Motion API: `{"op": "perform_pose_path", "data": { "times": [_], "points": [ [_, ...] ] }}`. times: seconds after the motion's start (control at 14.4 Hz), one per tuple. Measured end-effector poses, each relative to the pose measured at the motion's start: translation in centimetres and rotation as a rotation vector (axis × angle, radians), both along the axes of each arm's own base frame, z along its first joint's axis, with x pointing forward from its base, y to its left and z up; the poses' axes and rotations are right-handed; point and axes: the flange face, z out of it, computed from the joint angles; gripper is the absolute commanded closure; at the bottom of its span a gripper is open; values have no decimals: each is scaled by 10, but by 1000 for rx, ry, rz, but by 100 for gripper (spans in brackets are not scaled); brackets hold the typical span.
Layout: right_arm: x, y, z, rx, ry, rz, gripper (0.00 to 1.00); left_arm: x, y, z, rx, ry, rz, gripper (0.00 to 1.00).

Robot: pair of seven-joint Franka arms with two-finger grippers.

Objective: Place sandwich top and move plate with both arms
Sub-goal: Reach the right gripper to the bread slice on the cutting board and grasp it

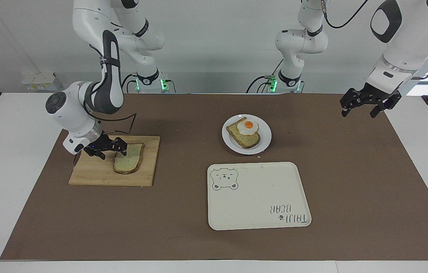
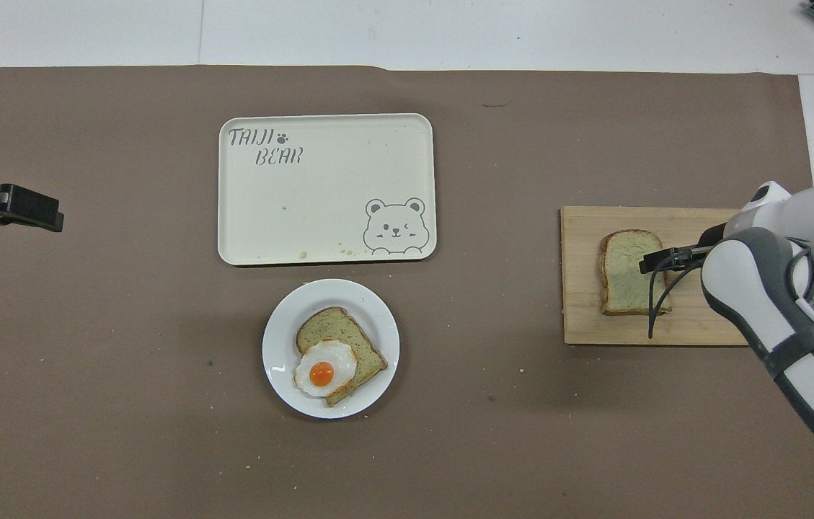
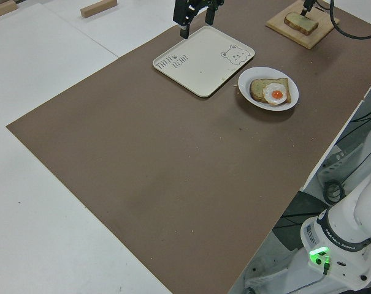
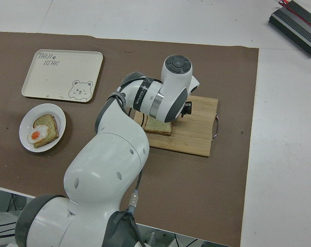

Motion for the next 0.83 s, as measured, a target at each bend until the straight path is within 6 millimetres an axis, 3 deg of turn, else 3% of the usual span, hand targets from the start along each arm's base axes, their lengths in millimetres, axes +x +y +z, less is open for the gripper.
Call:
{"op": "perform_pose_path", "data": {
  "times": [0.07,0.14,0.28,0.83],
  "points": [
    [-2,1,-3,0,4,2,18,0,0,0,0,0,0,0],
    [-4,2,-6,0,8,2,41,0,0,0,0,0,0,0],
    [-8,3,-13,-3,9,1,97,0,0,0,0,0,0,0],
    [-9,3,-8,9,-3,-15,100,0,0,0,0,0,0,0]
  ]
}}
